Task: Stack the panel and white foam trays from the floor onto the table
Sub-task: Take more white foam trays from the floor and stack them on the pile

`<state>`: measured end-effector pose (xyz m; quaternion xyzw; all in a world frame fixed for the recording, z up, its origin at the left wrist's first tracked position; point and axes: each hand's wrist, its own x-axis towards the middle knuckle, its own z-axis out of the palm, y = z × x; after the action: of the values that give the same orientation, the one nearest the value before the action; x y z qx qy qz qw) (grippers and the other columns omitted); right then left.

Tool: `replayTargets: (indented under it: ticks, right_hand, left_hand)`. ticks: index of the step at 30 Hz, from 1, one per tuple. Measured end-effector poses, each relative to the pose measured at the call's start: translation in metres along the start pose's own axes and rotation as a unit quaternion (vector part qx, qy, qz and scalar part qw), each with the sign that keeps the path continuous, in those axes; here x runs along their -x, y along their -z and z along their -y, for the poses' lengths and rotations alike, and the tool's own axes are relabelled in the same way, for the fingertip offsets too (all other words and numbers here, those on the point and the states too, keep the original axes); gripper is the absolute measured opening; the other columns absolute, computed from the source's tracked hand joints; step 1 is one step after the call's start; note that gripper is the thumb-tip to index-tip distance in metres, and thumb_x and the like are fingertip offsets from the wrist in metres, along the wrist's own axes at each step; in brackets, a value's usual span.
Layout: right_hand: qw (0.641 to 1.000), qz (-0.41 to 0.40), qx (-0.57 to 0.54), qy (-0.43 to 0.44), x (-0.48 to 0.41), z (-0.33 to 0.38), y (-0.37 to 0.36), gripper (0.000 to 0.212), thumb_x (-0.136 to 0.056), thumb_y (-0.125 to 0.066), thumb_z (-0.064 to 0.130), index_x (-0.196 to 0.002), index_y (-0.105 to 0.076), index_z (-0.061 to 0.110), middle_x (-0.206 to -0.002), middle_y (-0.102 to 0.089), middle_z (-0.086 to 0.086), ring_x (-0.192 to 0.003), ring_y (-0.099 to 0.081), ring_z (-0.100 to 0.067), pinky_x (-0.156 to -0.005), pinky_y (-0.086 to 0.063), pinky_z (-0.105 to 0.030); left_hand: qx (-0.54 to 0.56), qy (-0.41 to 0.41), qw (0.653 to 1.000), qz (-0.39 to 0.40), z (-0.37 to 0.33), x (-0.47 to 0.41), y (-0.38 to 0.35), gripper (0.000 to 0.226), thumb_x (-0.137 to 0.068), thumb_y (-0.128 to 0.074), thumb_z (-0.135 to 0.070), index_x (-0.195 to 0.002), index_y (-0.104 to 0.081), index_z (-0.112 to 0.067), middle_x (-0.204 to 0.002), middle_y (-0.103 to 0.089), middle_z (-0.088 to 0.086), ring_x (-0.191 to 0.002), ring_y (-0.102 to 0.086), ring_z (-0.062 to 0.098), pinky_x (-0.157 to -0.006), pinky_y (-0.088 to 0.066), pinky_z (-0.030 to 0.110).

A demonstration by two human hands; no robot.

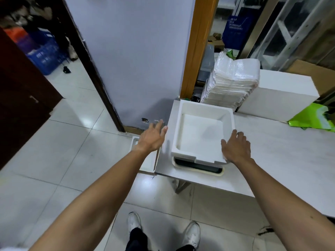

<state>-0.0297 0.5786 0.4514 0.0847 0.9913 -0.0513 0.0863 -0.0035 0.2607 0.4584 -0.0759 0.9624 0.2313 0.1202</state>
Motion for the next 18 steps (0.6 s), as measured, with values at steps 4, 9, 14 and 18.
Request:
replayTargets:
  ticks: [4, 9, 14, 18]
  right_hand:
    - [0.995, -0.069, -0.027, 0.071, -0.001, 0.038, 0.008, 0.058, -0.101, -0.043, 0.035, -0.145, -0.035, -0.002, -0.138, -0.045, -0.025, -0.121, -0.045, -0.040, -0.103, -0.035, -0.048]
    - [0.977, -0.103, -0.049, 0.180, -0.002, 0.097, 0.013, 0.048, -0.104, -0.039, 0.021, -0.146, -0.036, -0.002, -0.136, -0.046, -0.026, -0.117, -0.047, -0.041, -0.101, -0.036, -0.049]
    - [0.965, -0.086, -0.037, 0.244, 0.005, 0.152, 0.003, 0.044, -0.102, -0.039, 0.020, -0.141, -0.042, 0.000, -0.130, -0.051, -0.024, -0.112, -0.050, -0.040, -0.098, -0.040, -0.049]
    - [0.963, -0.065, -0.038, 0.258, 0.012, 0.188, -0.013, 0.046, -0.104, -0.039, 0.025, -0.144, -0.040, 0.002, -0.135, -0.050, -0.022, -0.119, -0.048, -0.038, -0.103, -0.038, -0.047]
  left_hand:
    - [0.044, 0.054, 0.997, -0.040, 0.042, 0.004, 0.015, 0.065, -0.102, -0.017, -0.059, -0.157, -0.024, -0.027, -0.155, -0.035, 0.016, -0.137, -0.042, 0.039, -0.110, -0.034, 0.051]
    - [0.068, 0.086, 0.992, -0.055, 0.089, 0.010, 0.033, 0.066, -0.102, -0.018, -0.058, -0.155, -0.030, -0.021, -0.154, -0.039, 0.016, -0.140, -0.038, 0.036, -0.111, -0.033, 0.050]
    - [0.081, 0.125, 0.988, -0.052, 0.135, 0.019, 0.043, 0.067, -0.099, -0.020, -0.058, -0.145, -0.044, -0.016, -0.145, -0.051, 0.014, -0.131, -0.049, 0.034, -0.105, -0.040, 0.049]
    - [0.089, 0.137, 0.985, -0.053, 0.169, 0.022, 0.047, 0.066, -0.099, -0.021, -0.057, -0.137, -0.051, -0.013, -0.138, -0.056, 0.015, -0.123, -0.054, 0.035, -0.099, -0.044, 0.047]
